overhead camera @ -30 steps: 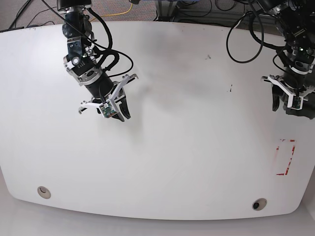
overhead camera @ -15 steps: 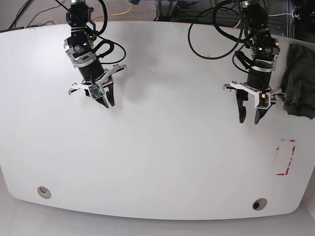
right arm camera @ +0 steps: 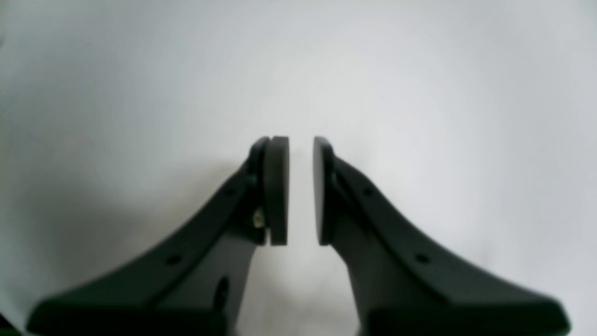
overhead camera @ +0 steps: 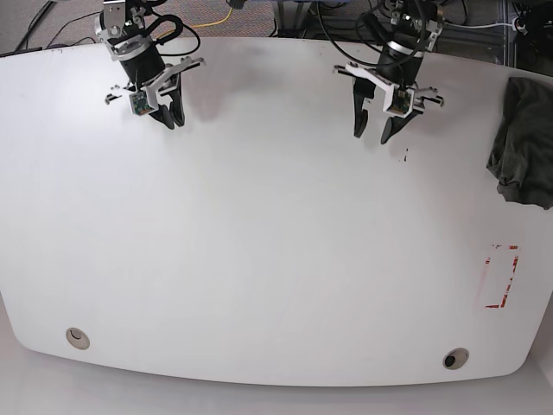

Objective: Layout the t-shirt on the table in an organized manner, then fold the t-shirt properly

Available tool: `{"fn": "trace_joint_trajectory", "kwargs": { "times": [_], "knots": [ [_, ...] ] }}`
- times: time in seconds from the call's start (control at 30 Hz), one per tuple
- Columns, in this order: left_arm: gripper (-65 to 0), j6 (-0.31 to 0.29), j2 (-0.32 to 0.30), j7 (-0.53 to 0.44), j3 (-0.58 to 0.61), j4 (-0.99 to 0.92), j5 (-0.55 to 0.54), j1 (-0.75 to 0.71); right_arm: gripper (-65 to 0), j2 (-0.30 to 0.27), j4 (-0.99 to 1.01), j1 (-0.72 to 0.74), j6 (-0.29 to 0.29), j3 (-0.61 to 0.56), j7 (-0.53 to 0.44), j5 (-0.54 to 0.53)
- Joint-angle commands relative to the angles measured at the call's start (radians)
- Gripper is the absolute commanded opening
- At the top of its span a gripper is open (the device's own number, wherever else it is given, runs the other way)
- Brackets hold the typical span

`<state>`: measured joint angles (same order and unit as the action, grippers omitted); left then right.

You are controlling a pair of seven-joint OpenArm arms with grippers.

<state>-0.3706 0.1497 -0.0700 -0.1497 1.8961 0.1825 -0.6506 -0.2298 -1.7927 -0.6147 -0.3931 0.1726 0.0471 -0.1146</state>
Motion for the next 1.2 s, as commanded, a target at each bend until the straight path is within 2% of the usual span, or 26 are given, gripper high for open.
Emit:
{"fn": "trace_joint_trajectory", "kwargs": {
  "times": [0.0, 0.3, 0.4, 0.6, 0.9, 1.17],
  "knots": [
    [-40.4, 0.011, 0.001, -0.027, -0.003, 0.052, -0.015, -0.061, -56.8, -0.007, -0.051, -0.05, -0.002, 0.008, -0.029, -0.035],
    [-40.4, 0.008, -0.006, -0.04, -0.004, 0.098, -0.016, -0.314, -56.9, -0.006, -0.154, -0.285, -0.002, 0.051, -0.029, -0.038],
    [-40.4, 0.008, -0.029, -0.067, -0.004, 0.096, -0.016, -0.383, -56.9, -0.006, -0.166, -0.339, -0.002, 0.052, -0.029, -0.038],
    [-40.4, 0.008, -0.089, -0.072, -0.006, 0.095, -0.018, -0.492, -56.9, 0.0, -0.16, -0.449, -0.002, 0.072, -0.029, -0.05],
    [-40.6, 0.008, -0.097, -0.072, -0.008, 0.07, -0.016, -0.625, -56.9, 0.002, -0.124, -0.597, -0.002, 0.074, -0.029, -0.09],
    [-40.6, 0.011, -0.23, -0.067, -0.017, -0.059, -0.016, -0.642, -56.9, -0.012, 0.066, -0.615, -0.002, 0.035, -0.029, -0.087]
  ]
}}
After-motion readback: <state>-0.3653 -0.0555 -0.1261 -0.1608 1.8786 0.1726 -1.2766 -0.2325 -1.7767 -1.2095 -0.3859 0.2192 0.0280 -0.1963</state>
